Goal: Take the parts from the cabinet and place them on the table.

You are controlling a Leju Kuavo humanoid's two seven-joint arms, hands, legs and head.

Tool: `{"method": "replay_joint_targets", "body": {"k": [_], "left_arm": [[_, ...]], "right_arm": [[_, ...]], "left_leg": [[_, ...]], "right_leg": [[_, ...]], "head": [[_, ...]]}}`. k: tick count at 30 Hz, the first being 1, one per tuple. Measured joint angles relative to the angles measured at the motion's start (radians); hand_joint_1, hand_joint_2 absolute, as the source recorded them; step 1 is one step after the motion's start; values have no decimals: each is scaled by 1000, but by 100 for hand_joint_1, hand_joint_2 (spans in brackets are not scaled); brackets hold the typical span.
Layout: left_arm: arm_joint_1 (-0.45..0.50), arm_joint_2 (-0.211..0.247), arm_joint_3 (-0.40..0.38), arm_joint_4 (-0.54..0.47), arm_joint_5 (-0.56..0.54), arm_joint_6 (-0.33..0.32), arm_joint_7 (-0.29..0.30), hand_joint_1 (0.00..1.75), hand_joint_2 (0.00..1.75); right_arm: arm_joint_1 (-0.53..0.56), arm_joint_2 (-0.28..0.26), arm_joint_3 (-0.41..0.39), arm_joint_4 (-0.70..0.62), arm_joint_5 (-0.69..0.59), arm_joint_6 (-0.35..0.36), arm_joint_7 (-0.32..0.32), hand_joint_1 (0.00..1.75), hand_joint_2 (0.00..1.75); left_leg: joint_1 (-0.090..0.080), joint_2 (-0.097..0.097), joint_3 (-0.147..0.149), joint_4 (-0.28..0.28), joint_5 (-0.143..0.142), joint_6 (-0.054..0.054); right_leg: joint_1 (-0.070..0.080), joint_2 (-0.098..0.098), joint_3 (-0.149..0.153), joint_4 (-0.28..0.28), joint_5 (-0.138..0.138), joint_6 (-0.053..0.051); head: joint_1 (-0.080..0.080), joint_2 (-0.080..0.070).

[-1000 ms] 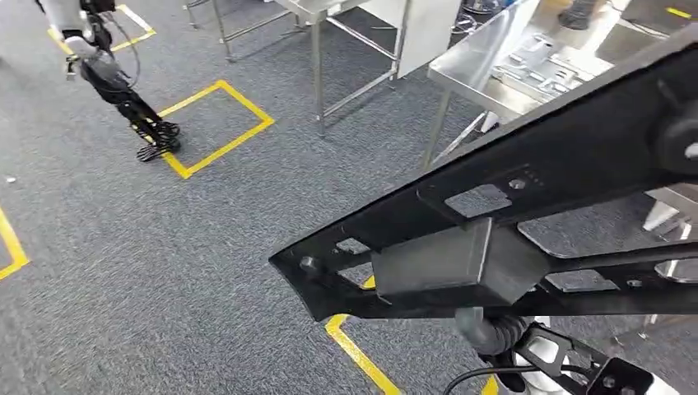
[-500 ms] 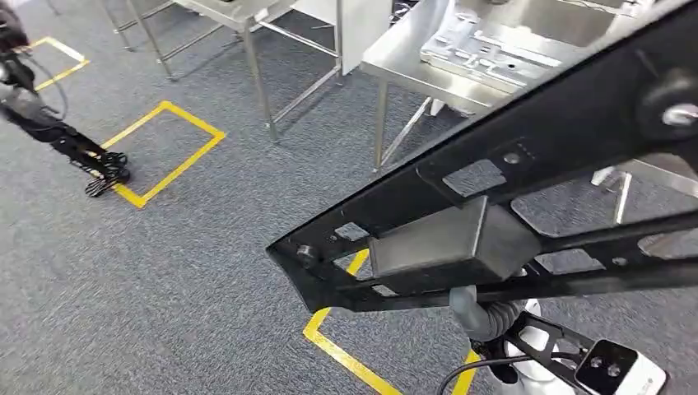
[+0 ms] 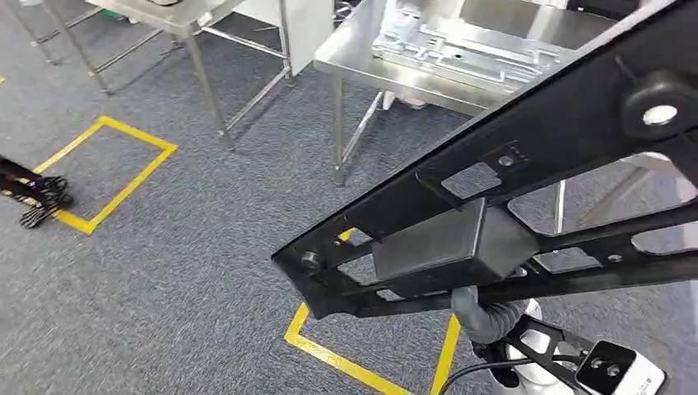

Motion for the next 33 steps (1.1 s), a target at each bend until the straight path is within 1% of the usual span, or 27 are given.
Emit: {"method": "replay_joint_targets", "body": {"k": [1,2,3,4,5,9,10,11,12,14,15,16,17,18,19,20,21,24,25,26,27,28,29,30,31,32,33], "left_arm": [[-1,0,0,0,0,0,0,0,175],[-3,0,0,0,0,-1,0,0,175],[-5,0,0,0,0,-2,0,0,175],[-6,0,0,0,-1,-3,0,0,175],[-6,0,0,0,-1,-3,0,0,175],[-11,0,-1,0,-1,-7,-1,0,175],[-13,0,-2,0,-2,-7,-1,0,175],[-15,0,-2,0,-3,-10,-2,0,175],[-14,0,-3,0,-5,-13,-2,0,175],[-9,0,-3,0,-7,-17,-2,0,175],[-6,0,-3,0,-7,-18,-2,0,175],[-5,-1,-3,0,-8,-19,-2,0,175],[-6,-2,-3,0,-8,-19,-2,0,175],[-7,-3,-3,0,-8,-19,-2,0,175],[-8,-3,-3,0,-8,-19,-2,0,175],[-8,-2,-3,0,-8,-19,-2,0,175],[-9,-2,-3,0,-8,-19,-3,0,175],[-13,-3,-3,0,-7,-18,-4,0,175],[-17,-6,-4,1,-7,-18,-4,0,175],[-20,-8,-4,2,-7,-18,-4,0,175],[-18,-8,-4,2,-7,-18,-4,0,175],[-16,-8,-5,2,-7,-18,-4,0,175],[-13,-8,-5,2,-7,-18,-4,0,175],[-11,-8,-5,2,-7,-17,-4,0,175],[-11,-8,-5,2,-7,-17,-4,0,175],[-12,-8,-5,2,-7,-17,-4,0,175],[-14,-8,-6,2,-7,-19,-4,0,175]], "right_arm": [[2,0,0,3,1,-1,0,175,175],[2,0,0,5,2,-2,0,175,175],[2,0,0,5,4,-3,0,175,175],[1,0,0,5,5,-5,0,175,175],[0,0,0,5,6,-6,0,175,175],[10,2,-2,6,13,-13,0,175,175],[12,2,-2,6,13,-13,0,175,175],[10,2,-2,5,13,-13,0,175,175],[10,3,-2,5,15,-13,0,175,175],[14,4,-2,6,16,-14,0,175,175],[16,4,-2,6,16,-14,0,175,175],[18,4,-2,7,16,-13,0,175,175],[18,4,-2,7,16,-13,0,175,175],[18,4,-2,7,16,-12,0,175,175],[17,4,-2,7,15,-11,0,175,175],[17,4,-2,7,14,-12,0,175,175],[15,4,-2,7,13,-12,0,175,175],[17,3,-3,7,12,-11,0,175,175],[16,3,-3,7,12,-11,0,175,175],[15,3,-4,6,12,-11,0,175,175],[11,3,-3,7,12,-11,0,175,175],[10,3,-4,7,11,-11,0,175,175],[12,3,-3,8,11,-11,0,175,175],[12,3,-3,8,11,-11,0,175,175],[12,2,-4,10,11,-11,0,175,175],[12,2,-4,10,11,-11,0,175,175],[12,2,-3,10,12,-11,0,175,175]], "left_leg": [[0,12,0,0,-1,-1],[0,24,1,1,-2,-2],[0,34,3,2,-4,-5],[-1,41,6,3,-6,-9],[-8,50,8,4,-10,-14],[-9,87,18,0,-14,-38],[-4,74,17,7,-24,-45],[-3,24,6,38,-49,-49],[-1,-1,-23,103,-87,-50],[-1,-21,-101,267,-158,-55],[-1,-23,-127,318,-165,-56],[-1,-24,-129,314,-146,-54],[-1,-25,-109,265,-108,-52],[-1,-30,-71,178,-57,-48],[-1,-48,-30,86,-11,-43],[0,-98,-2,23,-6,-35],[1,-99,2,5,-9,-33],[-8,-73,2,9,-5,-20],[4,-61,5,-4,4,-10],[3,-49,7,-10,8,-4],[2,-38,6,-11,8,2],[0,-27,6,-11,8,3],[0,-14,6,-11,7,4],[-1,0,4,-10,6,4],[-1,12,4,-9,5,3],[-1,23,5,-8,3,1],[-1,31,5,-6,1,-1]], "right_leg": [[-2,-2,9,-16,20,1],[-3,-6,47,-82,59,0],[-3,-17,101,-181,101,-4],[0,-50,155,-274,132,-9],[10,-97,179,-328,123,-19],[14,-46,172,-329,133,-38],[3,-35,180,-339,139,-45],[3,-26,181,-341,141,-50],[3,-19,180,-340,141,-55],[5,8,178,-339,141,-57],[7,22,178,-337,141,-57],[7,36,179,-335,141,-57],[7,49,179,-334,141,-57],[7,63,181,-332,140,-56],[7,75,182,-331,140,-55],[6,84,181,-330,140,-51],[9,96,174,-325,141,-44],[-1,124,166,-332,150,-22],[4,126,165,-332,149,-16],[6,72,155,-309,131,-13],[5,32,127,-254,94,-8],[3,12,88,-173,53,-4],[1,4,49,-90,20,0],[-3,2,15,-24,3,4],[-5,1,9,-13,10,7],[-7,-3,29,-54,41,8],[-8,-11,69,-129,80,7]], "head": [[-1,0],[0,0],[0,0],[0,0],[0,0],[0,0],[-3,0],[-7,0],[-10,0],[-12,0],[-12,0],[-12,0],[-12,0],[-13,0],[-12,0],[-11,0],[-10,0],[-12,0],[-12,0],[-9,0],[-2,0],[-1,0],[-2,0],[-1,0],[-1,0],[-1,0],[-1,0]]}}
